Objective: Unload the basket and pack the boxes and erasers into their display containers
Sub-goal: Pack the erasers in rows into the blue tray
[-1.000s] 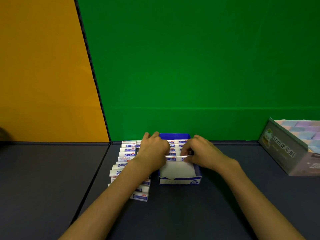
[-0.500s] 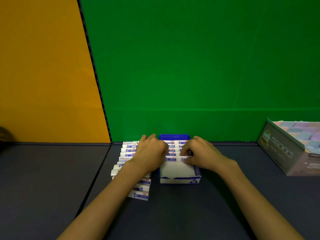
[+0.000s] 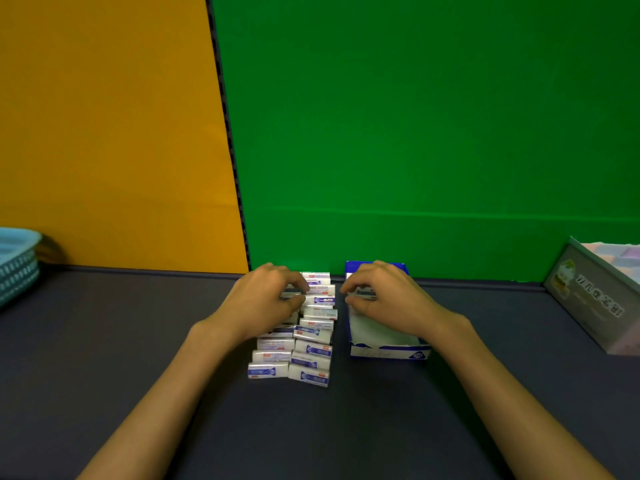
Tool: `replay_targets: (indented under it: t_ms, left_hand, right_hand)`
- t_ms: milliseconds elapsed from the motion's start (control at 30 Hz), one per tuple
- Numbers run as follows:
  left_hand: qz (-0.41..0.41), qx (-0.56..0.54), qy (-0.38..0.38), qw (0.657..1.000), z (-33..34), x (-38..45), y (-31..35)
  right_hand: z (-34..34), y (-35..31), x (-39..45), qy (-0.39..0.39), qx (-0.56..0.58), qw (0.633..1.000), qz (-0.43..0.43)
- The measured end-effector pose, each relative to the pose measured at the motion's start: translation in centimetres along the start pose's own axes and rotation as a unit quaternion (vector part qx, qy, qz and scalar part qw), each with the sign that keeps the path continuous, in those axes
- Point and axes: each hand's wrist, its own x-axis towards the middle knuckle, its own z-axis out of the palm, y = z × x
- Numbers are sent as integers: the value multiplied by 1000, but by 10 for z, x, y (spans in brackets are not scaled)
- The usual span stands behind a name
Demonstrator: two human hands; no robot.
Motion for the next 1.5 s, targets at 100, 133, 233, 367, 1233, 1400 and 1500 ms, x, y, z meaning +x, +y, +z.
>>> replay_targets:
  t_ms: [100,133,233,367,1233,1400,1500]
  left_hand:
    - [-9,-19,-24,999,-5,-13,-13]
    - [-13,-24,-34,999,-6,-17,-17]
    - [-24,-28,-67,997,-9,-28,-25]
    - [-22,-34,-80,996,-9,-37,-32]
    - [25,-165,-62,984,-14,-39,-24]
    - [23,-156,-57,986,-13,-31,-18]
    - [29,-152,-53,987,-13,-27,-12]
  right_hand:
    - [8,-14,7,-9,-2,1000,-20]
    - [11,-18,8,-13,3,1000,-26]
    - [16,-29,11,-34,12,999,-33]
    - [22,-40,9,-68,10,997,-30]
    - [23,-47,7,-55,114,992,-8]
    - [14,-40,5,-44,187,981,30]
    - [9,-34,3,-39,235,971,24]
